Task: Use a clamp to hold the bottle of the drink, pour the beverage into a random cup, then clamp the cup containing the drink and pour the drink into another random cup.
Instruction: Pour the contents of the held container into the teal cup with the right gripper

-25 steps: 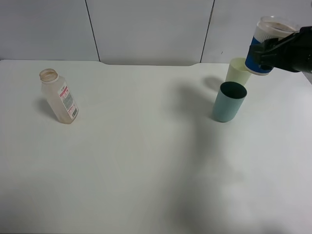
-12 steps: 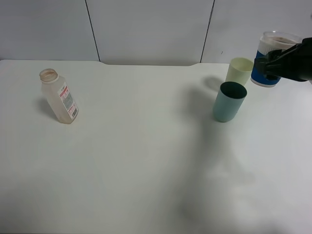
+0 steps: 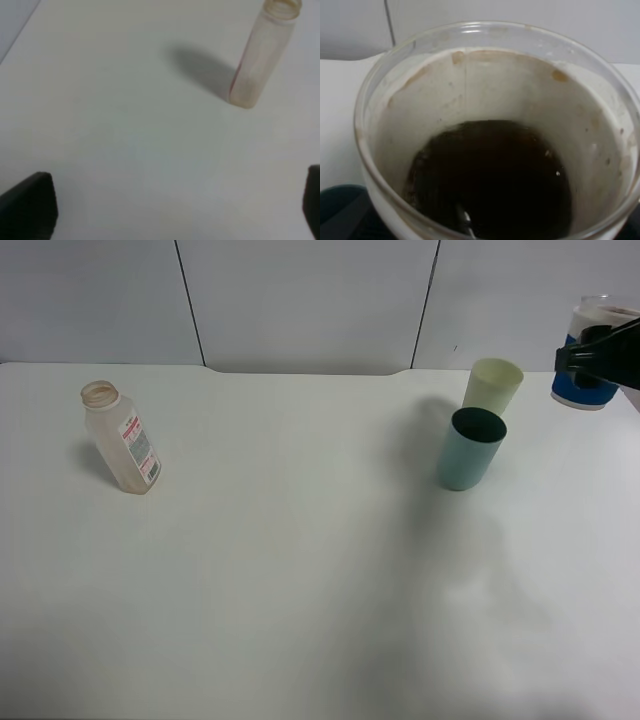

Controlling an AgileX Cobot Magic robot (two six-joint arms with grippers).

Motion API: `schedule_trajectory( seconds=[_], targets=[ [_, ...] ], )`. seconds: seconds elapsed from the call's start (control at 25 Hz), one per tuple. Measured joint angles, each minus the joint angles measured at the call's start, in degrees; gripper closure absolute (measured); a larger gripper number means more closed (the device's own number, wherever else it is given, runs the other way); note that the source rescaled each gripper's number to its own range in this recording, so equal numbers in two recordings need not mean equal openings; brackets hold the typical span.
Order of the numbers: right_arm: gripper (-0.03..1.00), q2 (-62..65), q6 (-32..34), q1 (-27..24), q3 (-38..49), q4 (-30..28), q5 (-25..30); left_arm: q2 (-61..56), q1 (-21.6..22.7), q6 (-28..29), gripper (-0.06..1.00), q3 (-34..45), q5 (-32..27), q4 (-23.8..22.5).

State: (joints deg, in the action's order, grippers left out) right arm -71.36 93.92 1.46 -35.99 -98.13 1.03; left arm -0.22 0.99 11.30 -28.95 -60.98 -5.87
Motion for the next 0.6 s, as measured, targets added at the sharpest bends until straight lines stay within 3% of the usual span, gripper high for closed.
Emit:
schedule_trajectory(
  seconds=[0.32, 0.6],
  targets=[
    [0.97, 0.0, -6.5, 3.6, 0.0, -1.0, 3.3, 0.0, 0.0, 0.0, -0.06, 0.0, 0.0, 0.0],
    [0.97, 0.0, -12.5, 10.9, 0.0, -0.9, 15.2, 0.0, 0.0, 0.0, -0.06, 0.0, 0.0, 0.0]
  ],
)
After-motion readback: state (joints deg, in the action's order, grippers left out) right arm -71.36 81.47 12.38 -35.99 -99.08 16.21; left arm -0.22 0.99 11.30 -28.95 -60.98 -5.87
